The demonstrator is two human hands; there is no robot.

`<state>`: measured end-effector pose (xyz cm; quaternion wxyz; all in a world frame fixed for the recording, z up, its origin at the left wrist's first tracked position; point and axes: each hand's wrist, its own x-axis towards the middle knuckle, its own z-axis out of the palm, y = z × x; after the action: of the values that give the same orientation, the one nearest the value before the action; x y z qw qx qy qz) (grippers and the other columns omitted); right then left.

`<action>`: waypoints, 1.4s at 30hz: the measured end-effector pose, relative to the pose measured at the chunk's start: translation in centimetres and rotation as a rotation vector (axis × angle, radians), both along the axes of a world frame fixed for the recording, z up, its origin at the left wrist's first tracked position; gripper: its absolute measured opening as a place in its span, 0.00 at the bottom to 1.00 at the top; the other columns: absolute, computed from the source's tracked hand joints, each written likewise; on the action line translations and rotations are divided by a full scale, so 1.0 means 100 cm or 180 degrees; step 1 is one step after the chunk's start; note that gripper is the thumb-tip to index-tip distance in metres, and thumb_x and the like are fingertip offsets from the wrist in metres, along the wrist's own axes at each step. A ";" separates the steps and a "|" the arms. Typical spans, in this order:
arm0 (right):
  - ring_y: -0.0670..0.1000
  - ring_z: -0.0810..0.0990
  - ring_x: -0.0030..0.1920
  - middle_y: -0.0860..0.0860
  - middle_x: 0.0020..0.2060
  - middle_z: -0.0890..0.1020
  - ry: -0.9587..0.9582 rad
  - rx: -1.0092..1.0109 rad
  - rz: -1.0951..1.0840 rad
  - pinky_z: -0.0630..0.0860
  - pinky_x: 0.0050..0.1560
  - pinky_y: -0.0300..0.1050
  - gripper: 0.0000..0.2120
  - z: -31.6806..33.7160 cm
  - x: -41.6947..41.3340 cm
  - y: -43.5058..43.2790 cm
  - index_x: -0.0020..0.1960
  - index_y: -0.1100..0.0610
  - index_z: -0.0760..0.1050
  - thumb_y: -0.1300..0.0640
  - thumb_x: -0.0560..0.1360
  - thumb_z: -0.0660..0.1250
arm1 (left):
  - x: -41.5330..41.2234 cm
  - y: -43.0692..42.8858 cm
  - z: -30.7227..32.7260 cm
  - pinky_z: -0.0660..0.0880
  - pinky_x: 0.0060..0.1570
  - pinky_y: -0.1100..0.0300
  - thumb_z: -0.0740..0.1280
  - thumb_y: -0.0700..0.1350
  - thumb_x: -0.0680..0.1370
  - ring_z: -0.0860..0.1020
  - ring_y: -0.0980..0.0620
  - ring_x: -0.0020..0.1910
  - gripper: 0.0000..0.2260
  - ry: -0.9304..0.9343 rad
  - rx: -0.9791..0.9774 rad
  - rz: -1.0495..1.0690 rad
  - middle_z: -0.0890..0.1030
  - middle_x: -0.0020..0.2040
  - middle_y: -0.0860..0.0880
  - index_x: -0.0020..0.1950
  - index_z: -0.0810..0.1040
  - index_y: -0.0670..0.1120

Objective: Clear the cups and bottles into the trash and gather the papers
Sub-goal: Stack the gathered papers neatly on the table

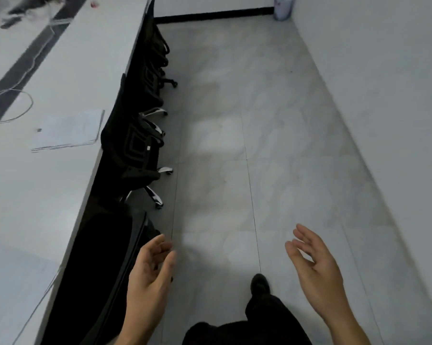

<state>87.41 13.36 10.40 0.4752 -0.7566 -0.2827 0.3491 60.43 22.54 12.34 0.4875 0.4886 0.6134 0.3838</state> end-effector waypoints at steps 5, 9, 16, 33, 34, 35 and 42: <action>0.33 0.76 0.59 0.38 0.62 0.78 0.0009 0.0076 0.1017 0.72 0.52 0.31 0.20 0.032 0.037 0.153 0.68 0.44 0.72 0.52 0.78 0.69 | 0.018 0.058 0.021 0.80 0.42 0.62 0.67 0.40 0.78 0.82 0.58 0.53 0.17 0.0028 0.0068 0.0757 0.82 0.55 0.50 0.65 0.74 0.53; 0.35 0.77 0.60 0.37 0.62 0.78 -0.0011 0.0036 0.1848 0.73 0.52 0.32 0.21 0.038 0.021 0.249 0.69 0.45 0.71 0.52 0.77 0.69 | 0.013 0.095 0.019 0.79 0.51 0.54 0.67 0.41 0.78 0.81 0.58 0.53 0.16 -0.0021 0.0058 0.1476 0.82 0.56 0.50 0.65 0.74 0.53; 0.35 0.75 0.61 0.37 0.64 0.76 -0.0327 -0.0069 0.2927 0.73 0.55 0.34 0.23 0.012 -0.052 0.408 0.71 0.45 0.69 0.50 0.77 0.68 | -0.020 0.186 -0.021 0.79 0.58 0.49 0.68 0.41 0.79 0.80 0.58 0.55 0.15 -0.0211 -0.0094 0.2529 0.81 0.55 0.53 0.64 0.76 0.53; 0.40 0.75 0.63 0.41 0.65 0.75 -0.0582 -0.0355 0.4440 0.74 0.62 0.42 0.23 -0.024 -0.301 0.680 0.71 0.45 0.69 0.51 0.78 0.69 | -0.179 0.345 -0.075 0.74 0.46 0.69 0.68 0.44 0.79 0.77 0.71 0.49 0.19 0.0110 -0.0761 0.3489 0.77 0.63 0.54 0.69 0.72 0.52; 0.41 0.75 0.63 0.43 0.65 0.75 -0.0645 -0.0399 0.4465 0.73 0.63 0.43 0.24 -0.035 -0.318 0.700 0.72 0.46 0.69 0.51 0.78 0.69 | -0.191 0.356 -0.086 0.73 0.50 0.67 0.68 0.45 0.79 0.76 0.70 0.53 0.20 0.0221 -0.0918 0.3390 0.74 0.65 0.53 0.71 0.70 0.51; 0.43 0.75 0.63 0.44 0.66 0.75 -0.0717 -0.0455 0.4477 0.73 0.64 0.43 0.24 -0.045 -0.337 0.721 0.72 0.47 0.68 0.51 0.78 0.69 | -0.204 0.368 -0.097 0.73 0.56 0.62 0.67 0.46 0.79 0.74 0.67 0.59 0.21 0.0369 -0.1066 0.3296 0.72 0.68 0.52 0.72 0.69 0.50; 0.55 0.59 0.77 0.57 0.76 0.61 -0.1695 -0.0581 0.4433 0.57 0.76 0.52 0.32 -0.120 -0.452 0.869 0.79 0.55 0.58 0.50 0.79 0.65 | -0.276 0.429 -0.148 0.58 0.74 0.52 0.62 0.50 0.82 0.59 0.49 0.77 0.24 0.1101 -0.1808 0.2760 0.64 0.77 0.46 0.76 0.65 0.45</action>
<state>42.24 100.25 -1.56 -0.0047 -0.4980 -0.7714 0.3962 32.86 65.41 -2.50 0.2893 0.0960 0.9094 0.2830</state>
